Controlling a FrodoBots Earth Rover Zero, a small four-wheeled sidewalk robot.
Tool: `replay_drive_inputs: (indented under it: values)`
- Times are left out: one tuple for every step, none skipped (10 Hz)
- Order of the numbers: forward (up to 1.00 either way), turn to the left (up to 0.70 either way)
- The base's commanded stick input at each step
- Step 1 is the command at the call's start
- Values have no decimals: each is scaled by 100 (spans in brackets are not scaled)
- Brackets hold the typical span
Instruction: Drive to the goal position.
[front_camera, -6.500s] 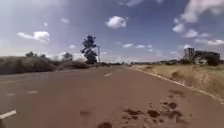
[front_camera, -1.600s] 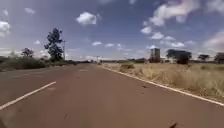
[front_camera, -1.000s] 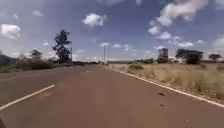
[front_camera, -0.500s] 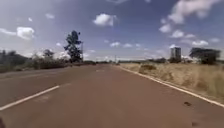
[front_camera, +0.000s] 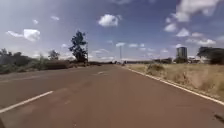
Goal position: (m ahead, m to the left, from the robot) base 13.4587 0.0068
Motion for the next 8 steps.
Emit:
replay_drive_inputs:
  values:
    - [100, 2]
    - [100, 2]
    - [100, 2]
    - [100, 2]
    - [100, 2]
    - [100, 2]
    - [100, 2]
    - [100, 2]
